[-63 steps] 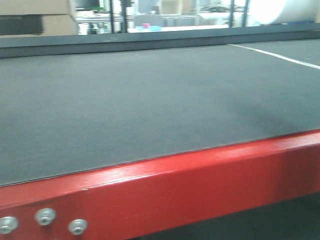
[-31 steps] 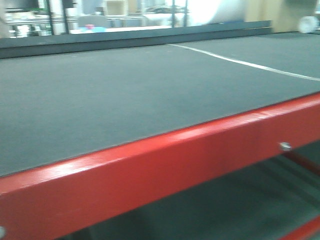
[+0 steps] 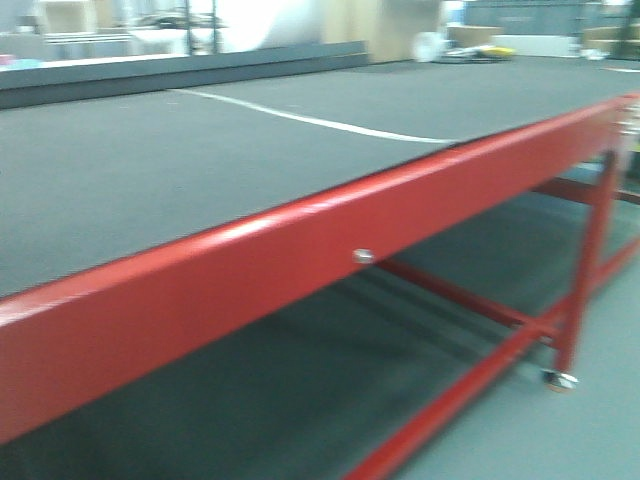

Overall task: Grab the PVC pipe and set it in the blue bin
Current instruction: 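Drive the base away from the table holding both pipe pieces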

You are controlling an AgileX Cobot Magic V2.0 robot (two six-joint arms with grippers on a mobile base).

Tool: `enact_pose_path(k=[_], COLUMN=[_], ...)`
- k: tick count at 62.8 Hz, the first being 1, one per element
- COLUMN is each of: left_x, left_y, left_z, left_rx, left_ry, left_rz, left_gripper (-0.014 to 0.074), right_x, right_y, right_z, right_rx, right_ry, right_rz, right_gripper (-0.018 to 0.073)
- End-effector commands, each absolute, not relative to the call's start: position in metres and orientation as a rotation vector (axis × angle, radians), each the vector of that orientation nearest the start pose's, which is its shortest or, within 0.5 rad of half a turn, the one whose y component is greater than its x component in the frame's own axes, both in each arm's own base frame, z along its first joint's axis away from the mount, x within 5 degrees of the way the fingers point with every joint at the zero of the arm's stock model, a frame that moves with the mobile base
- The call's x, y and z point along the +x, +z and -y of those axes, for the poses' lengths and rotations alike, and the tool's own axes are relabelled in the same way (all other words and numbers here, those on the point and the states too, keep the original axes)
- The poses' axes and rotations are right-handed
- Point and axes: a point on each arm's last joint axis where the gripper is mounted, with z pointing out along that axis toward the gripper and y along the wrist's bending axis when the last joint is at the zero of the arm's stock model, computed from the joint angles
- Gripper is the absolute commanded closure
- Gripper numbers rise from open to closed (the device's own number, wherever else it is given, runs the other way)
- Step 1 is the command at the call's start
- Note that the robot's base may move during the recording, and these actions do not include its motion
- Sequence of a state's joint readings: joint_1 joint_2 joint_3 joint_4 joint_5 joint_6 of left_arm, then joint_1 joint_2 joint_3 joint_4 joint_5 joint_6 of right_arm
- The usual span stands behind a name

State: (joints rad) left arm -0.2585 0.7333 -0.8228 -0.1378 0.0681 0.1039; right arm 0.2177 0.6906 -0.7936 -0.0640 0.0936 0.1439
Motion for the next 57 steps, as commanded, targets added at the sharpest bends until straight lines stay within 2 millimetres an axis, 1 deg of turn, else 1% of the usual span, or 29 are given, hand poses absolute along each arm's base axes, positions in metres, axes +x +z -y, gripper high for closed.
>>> enact_pose_path(k=[1, 57], left_x=[0.1428, 0.1427], left_y=[0.4199, 0.4201], left_z=[0.0387, 0.0386], left_rx=[0.159, 0.158], left_ry=[-0.256, -0.256], left_rz=[-1.423, -1.421], left_gripper=[0.0707, 0.0707], right_x=[0.1350, 0.1350], right_y=[0.4124, 0.4126], right_z=[-0.0295, -0.0295], right_rx=[-0.106, -0.106], right_ry=[0.230, 0.230], right_rz=[-1.447, -1.445], right_gripper=[0.0727, 0.0727])
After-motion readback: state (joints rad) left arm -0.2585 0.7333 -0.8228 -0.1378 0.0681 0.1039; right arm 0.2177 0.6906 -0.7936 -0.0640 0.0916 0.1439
